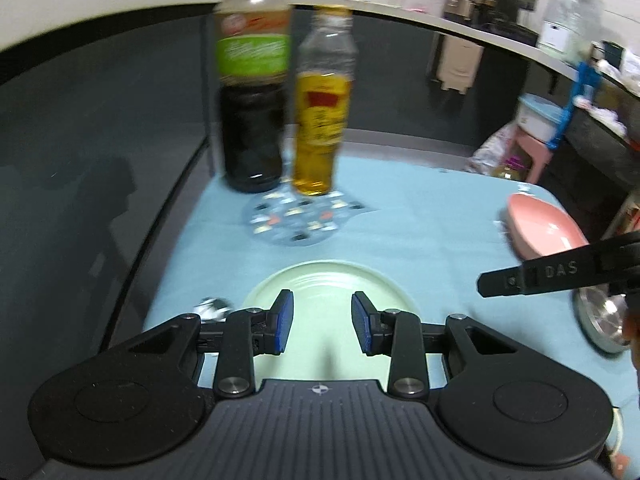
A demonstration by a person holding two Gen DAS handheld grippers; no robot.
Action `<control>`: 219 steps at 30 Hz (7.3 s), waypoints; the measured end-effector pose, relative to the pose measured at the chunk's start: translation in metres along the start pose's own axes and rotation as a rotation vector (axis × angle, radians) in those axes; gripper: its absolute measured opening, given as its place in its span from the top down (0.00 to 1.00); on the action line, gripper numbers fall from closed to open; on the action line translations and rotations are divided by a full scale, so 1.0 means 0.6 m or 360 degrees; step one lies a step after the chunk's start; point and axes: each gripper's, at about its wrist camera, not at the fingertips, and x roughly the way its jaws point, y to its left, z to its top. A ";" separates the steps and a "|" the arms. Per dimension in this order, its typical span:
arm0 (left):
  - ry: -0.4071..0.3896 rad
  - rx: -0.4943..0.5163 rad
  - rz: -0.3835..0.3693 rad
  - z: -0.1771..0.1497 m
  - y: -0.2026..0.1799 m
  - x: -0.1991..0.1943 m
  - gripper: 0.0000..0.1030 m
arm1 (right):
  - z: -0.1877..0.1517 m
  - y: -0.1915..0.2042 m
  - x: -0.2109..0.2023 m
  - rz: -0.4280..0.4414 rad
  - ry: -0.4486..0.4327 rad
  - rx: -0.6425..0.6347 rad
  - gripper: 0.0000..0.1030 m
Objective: Organize plates and bowls
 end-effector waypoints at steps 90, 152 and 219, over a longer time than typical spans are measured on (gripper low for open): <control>0.0043 0.0152 -0.0176 0.064 -0.141 0.011 0.79 | 0.004 -0.102 -0.094 -0.0019 -0.0230 0.0142 0.86; 0.0065 -0.0103 0.0113 -0.049 0.073 0.010 0.78 | -0.035 0.093 0.040 0.0041 0.0034 -0.0202 0.74; 0.0334 0.0471 -0.0381 -0.022 -0.452 0.149 0.88 | -0.141 -0.361 -0.110 -0.0288 -0.0198 0.0665 0.84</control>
